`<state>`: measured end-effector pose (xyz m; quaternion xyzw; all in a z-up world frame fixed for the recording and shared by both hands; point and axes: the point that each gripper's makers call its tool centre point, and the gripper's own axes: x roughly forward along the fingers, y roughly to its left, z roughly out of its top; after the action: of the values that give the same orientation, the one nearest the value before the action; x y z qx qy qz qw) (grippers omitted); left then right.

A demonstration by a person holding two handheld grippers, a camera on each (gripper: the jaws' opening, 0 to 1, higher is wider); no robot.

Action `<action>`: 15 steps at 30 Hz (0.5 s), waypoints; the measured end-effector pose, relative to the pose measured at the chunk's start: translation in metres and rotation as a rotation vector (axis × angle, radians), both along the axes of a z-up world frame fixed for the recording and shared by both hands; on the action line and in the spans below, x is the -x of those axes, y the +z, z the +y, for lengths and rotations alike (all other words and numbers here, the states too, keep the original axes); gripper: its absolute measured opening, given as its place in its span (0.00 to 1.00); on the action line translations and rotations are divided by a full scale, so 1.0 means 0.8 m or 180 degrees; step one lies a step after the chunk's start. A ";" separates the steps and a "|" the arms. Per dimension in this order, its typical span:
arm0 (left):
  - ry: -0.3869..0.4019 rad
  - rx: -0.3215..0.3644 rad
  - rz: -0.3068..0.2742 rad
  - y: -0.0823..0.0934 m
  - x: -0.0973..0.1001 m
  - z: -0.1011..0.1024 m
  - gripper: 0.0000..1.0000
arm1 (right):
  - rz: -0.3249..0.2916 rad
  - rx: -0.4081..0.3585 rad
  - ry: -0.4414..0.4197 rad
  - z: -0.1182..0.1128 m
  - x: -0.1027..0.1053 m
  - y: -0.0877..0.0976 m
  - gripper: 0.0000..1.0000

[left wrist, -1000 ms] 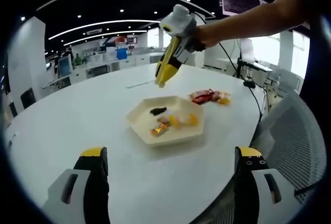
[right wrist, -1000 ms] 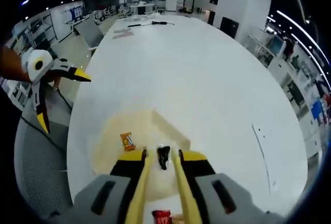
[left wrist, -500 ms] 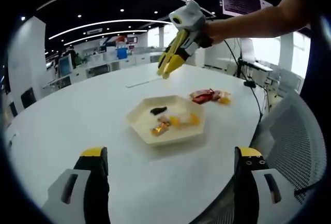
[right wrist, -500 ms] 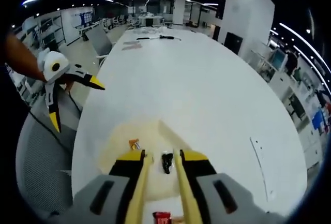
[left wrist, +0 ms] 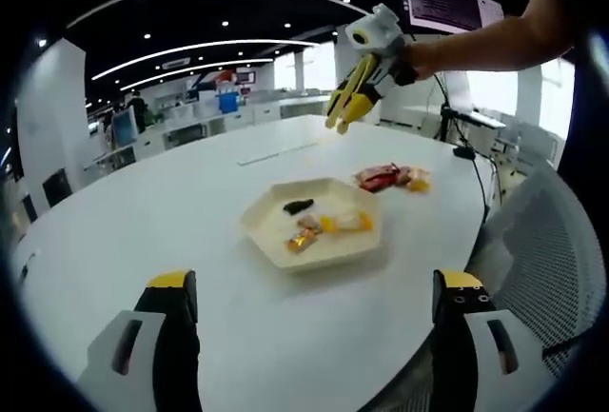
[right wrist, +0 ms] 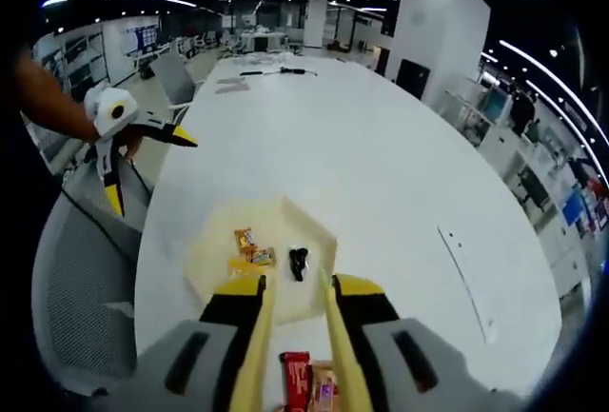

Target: Place the target food into the container with the food tongs after gripping and lifting it, then release it inside without dropping or visibly crushing the food.

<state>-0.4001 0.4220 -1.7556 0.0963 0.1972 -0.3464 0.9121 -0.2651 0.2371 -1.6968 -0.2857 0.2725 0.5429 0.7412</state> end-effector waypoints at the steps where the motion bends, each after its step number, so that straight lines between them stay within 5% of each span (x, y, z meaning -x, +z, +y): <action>1: -0.0001 -0.0001 0.0008 -0.001 0.000 0.000 1.00 | -0.0009 -0.0003 -0.0004 -0.003 0.002 0.001 0.27; 15: 0.0027 0.0034 0.0059 -0.002 0.000 0.001 1.00 | -0.0127 -0.0024 -0.0057 -0.060 0.028 0.005 0.27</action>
<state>-0.4003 0.4231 -1.7571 0.0874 0.2041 -0.3444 0.9122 -0.2873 0.1892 -1.6932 -0.2912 0.2582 0.5314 0.7524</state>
